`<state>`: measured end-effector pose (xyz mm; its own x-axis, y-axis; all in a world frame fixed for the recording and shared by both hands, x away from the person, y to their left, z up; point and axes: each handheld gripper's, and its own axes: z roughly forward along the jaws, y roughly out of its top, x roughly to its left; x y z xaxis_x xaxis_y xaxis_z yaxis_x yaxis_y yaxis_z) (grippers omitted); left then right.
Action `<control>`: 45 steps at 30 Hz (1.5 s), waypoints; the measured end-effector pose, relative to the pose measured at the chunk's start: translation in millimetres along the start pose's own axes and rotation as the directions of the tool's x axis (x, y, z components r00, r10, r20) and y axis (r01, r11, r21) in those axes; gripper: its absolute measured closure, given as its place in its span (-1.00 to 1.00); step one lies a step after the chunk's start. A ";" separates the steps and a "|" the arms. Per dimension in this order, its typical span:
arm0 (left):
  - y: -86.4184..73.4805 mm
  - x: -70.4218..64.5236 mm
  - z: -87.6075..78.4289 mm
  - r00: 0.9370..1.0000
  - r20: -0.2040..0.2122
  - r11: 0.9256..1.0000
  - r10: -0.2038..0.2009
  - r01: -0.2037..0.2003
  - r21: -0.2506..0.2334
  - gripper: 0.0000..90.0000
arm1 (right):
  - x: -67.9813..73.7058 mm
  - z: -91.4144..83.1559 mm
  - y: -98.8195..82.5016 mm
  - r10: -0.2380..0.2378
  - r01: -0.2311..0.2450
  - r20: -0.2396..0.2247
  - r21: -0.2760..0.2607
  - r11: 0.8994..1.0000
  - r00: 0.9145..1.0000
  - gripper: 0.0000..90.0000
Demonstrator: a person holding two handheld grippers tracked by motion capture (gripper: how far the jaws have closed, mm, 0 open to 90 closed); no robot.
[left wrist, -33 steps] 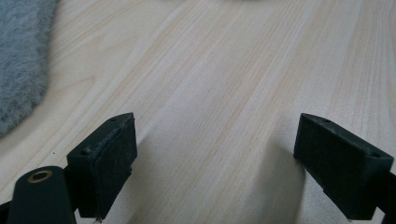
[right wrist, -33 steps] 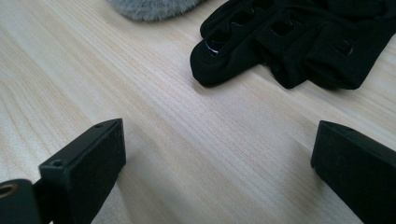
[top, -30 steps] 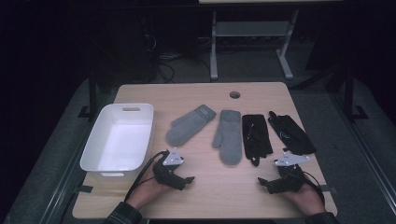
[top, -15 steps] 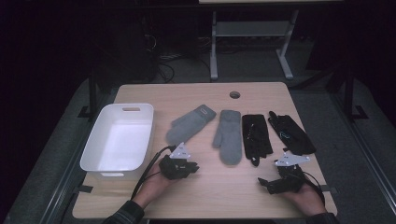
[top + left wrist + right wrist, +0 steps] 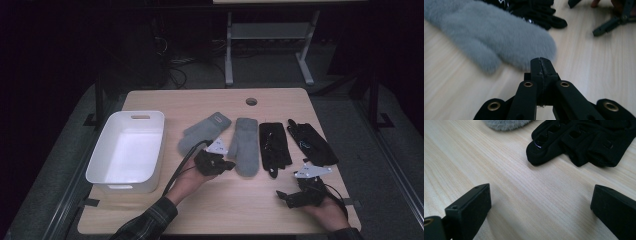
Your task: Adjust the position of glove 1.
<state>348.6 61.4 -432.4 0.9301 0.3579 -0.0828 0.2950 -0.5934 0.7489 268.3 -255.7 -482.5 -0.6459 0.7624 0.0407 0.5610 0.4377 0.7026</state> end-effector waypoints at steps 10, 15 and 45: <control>20.5 23.4 42.0 1.000 -0.007 1.000 -0.009 0.009 0.018 0.98 | -0.9 1.5 1.5 -0.001 0.001 -0.004 -0.001 1.000 1.000 -0.94; 18.4 27.1 57.9 1.000 0.004 0.998 0.005 -0.006 0.069 0.98 | -0.9 1.4 1.2 -0.004 0.004 -0.003 -0.002 1.000 1.000 -0.94; -33.6 -73.7 11.2 0.984 0.179 0.993 0.014 -0.034 0.109 0.98 | -1.3 1.4 1.2 -0.007 0.007 -0.006 -0.002 1.000 1.000 -0.94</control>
<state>272.6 46.9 -458.8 0.9583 0.2144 -0.1888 0.2852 -0.6803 0.6751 270.5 -255.4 -482.7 -0.6529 0.7564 0.0406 0.5557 0.4419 0.7042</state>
